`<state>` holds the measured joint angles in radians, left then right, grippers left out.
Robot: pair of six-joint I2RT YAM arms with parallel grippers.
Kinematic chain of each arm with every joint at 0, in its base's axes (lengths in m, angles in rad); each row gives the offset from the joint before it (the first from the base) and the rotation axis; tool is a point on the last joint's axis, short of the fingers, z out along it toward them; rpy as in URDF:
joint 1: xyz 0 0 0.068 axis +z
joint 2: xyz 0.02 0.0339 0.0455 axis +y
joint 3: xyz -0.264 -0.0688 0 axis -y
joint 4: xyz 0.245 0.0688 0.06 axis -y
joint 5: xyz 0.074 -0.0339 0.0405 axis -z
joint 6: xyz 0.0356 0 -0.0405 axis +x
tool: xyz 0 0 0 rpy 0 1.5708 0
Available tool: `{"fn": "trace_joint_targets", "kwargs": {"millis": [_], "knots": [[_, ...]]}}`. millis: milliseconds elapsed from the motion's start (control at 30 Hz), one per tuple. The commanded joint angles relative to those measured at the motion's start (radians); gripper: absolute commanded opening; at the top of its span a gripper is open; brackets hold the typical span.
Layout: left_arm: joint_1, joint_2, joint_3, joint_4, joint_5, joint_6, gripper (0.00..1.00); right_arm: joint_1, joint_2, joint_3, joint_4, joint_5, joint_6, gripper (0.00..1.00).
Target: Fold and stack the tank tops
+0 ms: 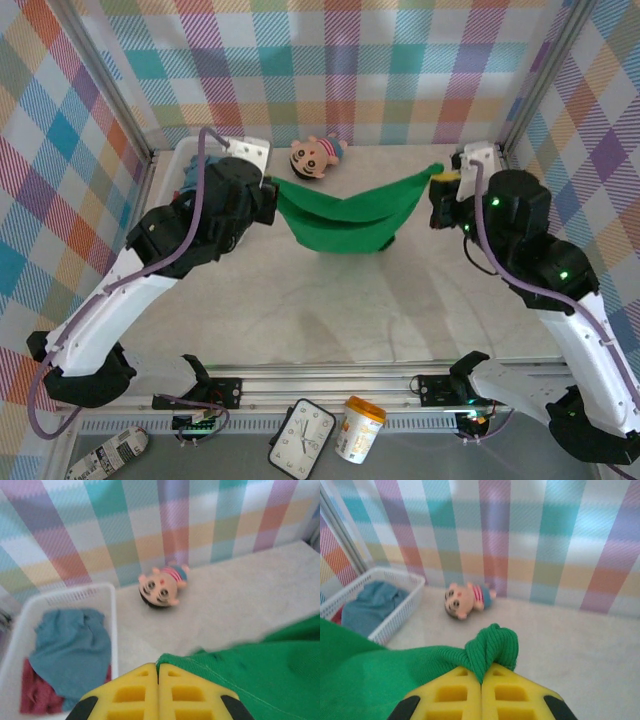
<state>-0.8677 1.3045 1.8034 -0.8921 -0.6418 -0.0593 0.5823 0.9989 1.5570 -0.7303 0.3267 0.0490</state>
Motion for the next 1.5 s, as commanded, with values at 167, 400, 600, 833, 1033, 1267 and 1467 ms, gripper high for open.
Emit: {"fn": "trace_joint_targets", "kwargs": {"millis": [167, 400, 600, 833, 1033, 1267, 1467], "knots": [[0.144, 0.269, 0.222, 0.258, 0.009, 0.211, 0.0, -0.227, 0.186, 0.146, 0.166, -0.105, -0.155, 0.0], [0.209, 0.616, 0.62, 0.289, 0.094, 0.267, 0.0, -0.474, 0.38, 0.273, 0.192, -0.339, -0.052, 0.0], [0.24, 0.918, 1.076, 0.288, 0.13, 0.323, 0.0, -0.612, 0.5, 0.504, 0.091, -0.453, 0.024, 0.0], [0.253, 0.933, 1.091, 0.28, 0.215, 0.308, 0.0, -0.621, 0.459, 0.545, -0.16, -0.602, 0.127, 0.0], [0.252, 0.777, 0.719, 0.042, 0.362, 0.127, 0.0, -0.559, 0.198, 0.047, -0.258, -0.678, 0.211, 0.0], [0.25, 0.419, -0.274, 0.36, 0.353, -0.108, 0.0, -0.232, -0.076, -0.705, -0.042, -0.622, 0.533, 0.0], [0.242, 0.328, -0.589, 0.329, 0.232, -0.294, 0.0, -0.027, 0.005, -0.928, 0.104, -0.596, 0.616, 0.0]]}}
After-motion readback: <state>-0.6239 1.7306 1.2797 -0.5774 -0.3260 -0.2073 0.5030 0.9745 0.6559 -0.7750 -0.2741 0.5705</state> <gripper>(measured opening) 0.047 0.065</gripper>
